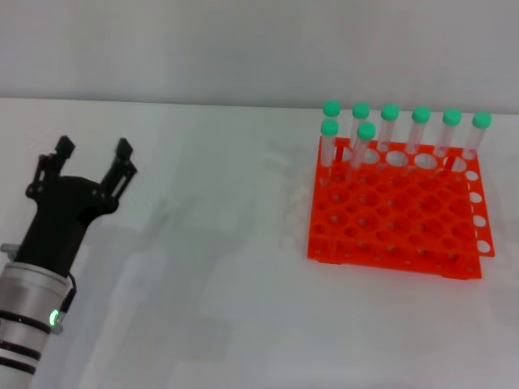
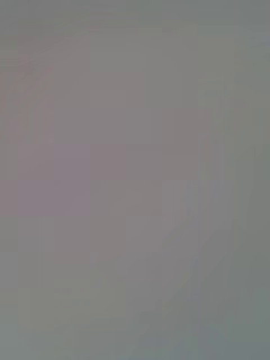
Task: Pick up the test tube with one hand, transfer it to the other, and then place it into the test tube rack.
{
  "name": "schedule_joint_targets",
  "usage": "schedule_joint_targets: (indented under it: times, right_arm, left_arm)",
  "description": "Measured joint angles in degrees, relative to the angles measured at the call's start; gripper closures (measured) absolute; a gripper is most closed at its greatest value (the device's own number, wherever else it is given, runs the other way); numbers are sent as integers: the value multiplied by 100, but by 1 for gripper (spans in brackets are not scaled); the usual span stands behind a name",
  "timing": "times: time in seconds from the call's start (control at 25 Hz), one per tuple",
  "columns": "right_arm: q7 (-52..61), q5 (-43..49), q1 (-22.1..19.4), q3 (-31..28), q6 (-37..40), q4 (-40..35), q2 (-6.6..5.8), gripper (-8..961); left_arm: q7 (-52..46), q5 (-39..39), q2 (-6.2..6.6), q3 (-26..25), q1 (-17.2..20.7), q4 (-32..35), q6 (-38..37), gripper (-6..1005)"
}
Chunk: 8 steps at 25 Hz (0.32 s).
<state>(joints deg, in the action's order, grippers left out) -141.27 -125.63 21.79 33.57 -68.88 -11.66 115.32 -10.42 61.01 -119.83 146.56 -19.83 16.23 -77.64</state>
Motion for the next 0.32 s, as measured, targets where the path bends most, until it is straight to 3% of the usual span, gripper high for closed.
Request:
schedule_joint_targets:
  times: [0.32]
  right_arm:
    - [-872,-136,44,-589,37,335,16,302]
  left_arm:
    - [-281,677,5,-74,-88,-16,-27,121]
